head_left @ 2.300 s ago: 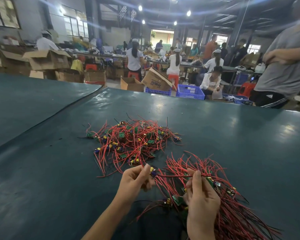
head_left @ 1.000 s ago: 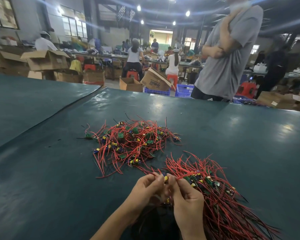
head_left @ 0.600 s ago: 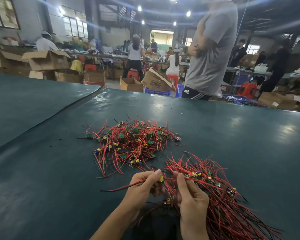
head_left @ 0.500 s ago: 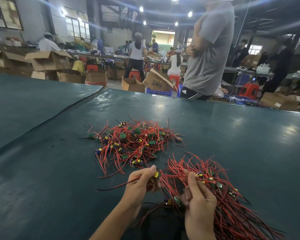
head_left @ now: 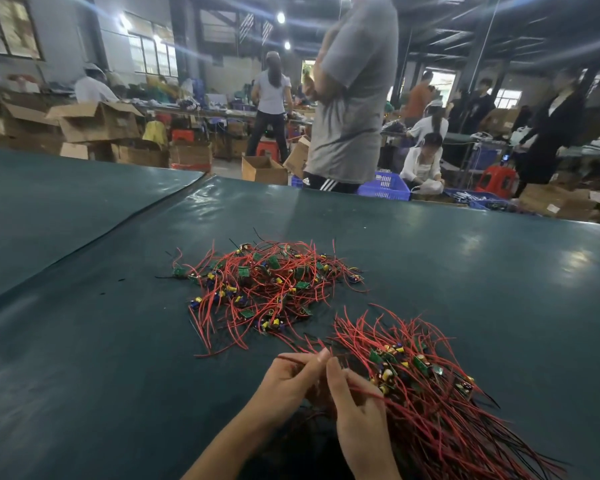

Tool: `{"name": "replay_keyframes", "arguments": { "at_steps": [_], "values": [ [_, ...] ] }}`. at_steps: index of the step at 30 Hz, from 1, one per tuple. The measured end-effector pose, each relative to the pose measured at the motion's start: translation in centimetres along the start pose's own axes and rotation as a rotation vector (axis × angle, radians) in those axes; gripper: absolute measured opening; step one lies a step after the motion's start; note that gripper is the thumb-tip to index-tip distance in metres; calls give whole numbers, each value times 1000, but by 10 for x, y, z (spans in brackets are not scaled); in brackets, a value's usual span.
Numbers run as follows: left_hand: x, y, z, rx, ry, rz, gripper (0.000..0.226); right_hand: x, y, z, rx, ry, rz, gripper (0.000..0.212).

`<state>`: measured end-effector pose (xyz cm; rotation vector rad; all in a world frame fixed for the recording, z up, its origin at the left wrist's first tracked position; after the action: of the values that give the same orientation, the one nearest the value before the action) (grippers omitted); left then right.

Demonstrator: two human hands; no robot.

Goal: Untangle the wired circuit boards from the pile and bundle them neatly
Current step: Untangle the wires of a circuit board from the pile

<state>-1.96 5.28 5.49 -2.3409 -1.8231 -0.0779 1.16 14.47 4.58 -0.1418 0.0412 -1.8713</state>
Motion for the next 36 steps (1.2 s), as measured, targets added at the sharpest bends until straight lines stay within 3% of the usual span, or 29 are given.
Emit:
{"name": "replay_keyframes", "arguments": {
  "at_steps": [5, 8, 12, 15, 18, 22, 28, 33, 36],
  "values": [
    [-7, -4, 12, -64, -56, -42, 54, -11, -1, -14, 138, 70, -88, 42],
    [-19, -7, 10, -66, 42, -160, 42, -27, -4, -23, 230, 95, -235, 51],
    [-67, -9, 4, 11, 6, -533, 27, -35, -8, -26, 348, -261, -340, 53],
    [-91, -5, -11, 173, -274, -670, 19, -34, -12, -28, 391, -441, -301, 47],
    [-99, -6, -17, 278, -678, -688, 15, -34, -13, -29, 379, -487, -285, 49],
    [-102, -12, 14, 49, -1125, -554, 57, -36, -10, -26, 354, -489, -301, 50],
    [-112, -12, 20, 2, -1314, -576, 63, -38, -9, -20, 300, -427, -312, 46],
    [-124, -11, 24, -87, -1416, -603, 52, -36, -9, -18, 267, -397, -306, 47],
    [-127, -10, 20, -34, -1435, -630, 42, -36, -10, -21, 273, -386, -305, 38]
  ]
}}
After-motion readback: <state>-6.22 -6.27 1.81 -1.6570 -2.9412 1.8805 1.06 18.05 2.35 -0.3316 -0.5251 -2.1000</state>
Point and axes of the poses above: each hand's wrist, its own y-axis away from the middle knuckle, its own x-axis out of the palm, z = x × y, the point moved 9 cm from there along -y, towards the middle knuckle, and after that the axes turned 10 degrees about -z, right-handed, at the moved point
